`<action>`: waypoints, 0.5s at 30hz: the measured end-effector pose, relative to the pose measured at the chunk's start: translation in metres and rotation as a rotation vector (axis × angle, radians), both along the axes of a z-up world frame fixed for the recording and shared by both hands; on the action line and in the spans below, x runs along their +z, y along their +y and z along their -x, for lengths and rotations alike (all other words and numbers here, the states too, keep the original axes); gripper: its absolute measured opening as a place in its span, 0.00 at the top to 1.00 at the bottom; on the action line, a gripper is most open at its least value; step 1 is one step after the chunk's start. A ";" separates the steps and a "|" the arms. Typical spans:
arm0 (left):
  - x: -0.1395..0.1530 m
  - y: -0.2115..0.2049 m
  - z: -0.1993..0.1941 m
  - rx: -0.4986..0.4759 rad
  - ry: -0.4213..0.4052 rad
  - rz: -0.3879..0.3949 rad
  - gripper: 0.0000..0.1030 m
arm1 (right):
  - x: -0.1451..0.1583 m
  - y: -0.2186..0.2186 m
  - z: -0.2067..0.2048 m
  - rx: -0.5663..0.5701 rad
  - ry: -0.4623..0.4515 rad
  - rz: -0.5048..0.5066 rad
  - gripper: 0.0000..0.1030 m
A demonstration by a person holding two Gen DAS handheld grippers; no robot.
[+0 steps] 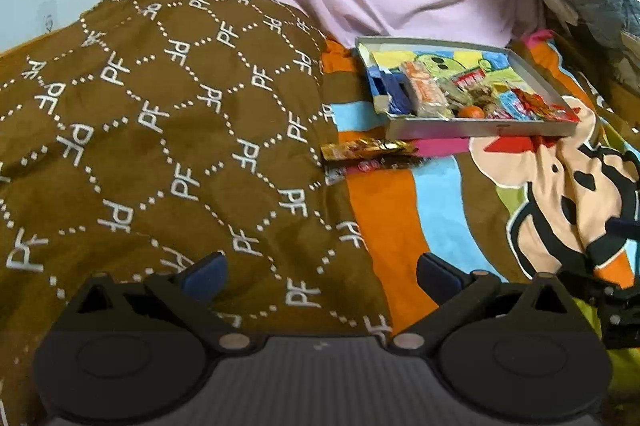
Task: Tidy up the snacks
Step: 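Lift both tools out of the tray and back toward the remaining snacks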
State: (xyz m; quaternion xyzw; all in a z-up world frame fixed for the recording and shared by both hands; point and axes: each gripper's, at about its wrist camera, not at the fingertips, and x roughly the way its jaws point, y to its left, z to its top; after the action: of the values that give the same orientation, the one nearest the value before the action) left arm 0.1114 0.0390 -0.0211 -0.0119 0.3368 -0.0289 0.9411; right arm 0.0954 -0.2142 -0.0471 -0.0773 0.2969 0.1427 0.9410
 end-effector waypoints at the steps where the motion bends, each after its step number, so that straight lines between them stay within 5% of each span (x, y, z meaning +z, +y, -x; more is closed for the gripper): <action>1: 0.000 0.002 -0.002 0.003 -0.007 -0.002 0.00 | -0.001 0.001 -0.002 0.005 0.004 0.005 0.01; 15: -0.016 0.024 -0.041 0.034 -0.013 0.055 0.00 | -0.013 0.018 -0.040 0.073 0.013 0.019 0.01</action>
State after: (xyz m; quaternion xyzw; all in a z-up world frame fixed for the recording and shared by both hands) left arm 0.1527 0.0625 -0.0367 -0.0434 0.3293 -0.0222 0.9429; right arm 0.1357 -0.1963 -0.0599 -0.0959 0.3012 0.1744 0.9325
